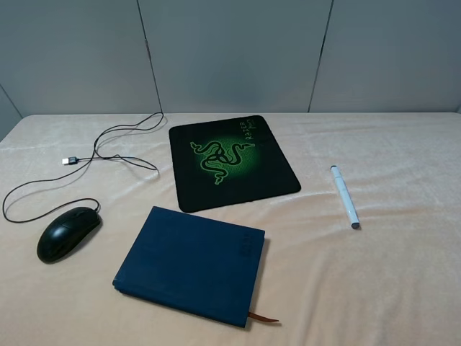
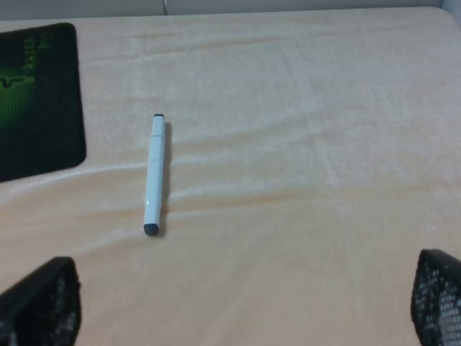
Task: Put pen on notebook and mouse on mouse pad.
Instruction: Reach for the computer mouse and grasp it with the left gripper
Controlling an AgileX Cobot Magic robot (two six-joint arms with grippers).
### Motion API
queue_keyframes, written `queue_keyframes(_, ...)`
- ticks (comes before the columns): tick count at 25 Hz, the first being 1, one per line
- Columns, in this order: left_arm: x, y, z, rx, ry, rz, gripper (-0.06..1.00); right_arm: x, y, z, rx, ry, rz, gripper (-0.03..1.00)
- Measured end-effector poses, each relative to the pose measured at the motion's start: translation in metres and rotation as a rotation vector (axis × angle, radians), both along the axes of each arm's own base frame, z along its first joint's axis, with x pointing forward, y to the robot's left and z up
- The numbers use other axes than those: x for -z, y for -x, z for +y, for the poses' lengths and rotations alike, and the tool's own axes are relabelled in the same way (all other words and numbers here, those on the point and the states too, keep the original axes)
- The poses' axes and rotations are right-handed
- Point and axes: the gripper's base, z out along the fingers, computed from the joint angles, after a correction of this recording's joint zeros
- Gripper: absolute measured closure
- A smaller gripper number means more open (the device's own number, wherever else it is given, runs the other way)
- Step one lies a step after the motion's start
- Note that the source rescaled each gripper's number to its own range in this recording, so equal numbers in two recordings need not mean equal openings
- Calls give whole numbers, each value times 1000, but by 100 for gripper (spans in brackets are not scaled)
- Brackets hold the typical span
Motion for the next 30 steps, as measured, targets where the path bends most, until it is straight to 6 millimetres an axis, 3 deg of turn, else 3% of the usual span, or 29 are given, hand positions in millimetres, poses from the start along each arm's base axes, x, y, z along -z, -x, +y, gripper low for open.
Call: queue_keyframes(30, -5, -5, 0, 0, -1, 28, -3, 0, 0, 0, 0, 0, 0, -3)
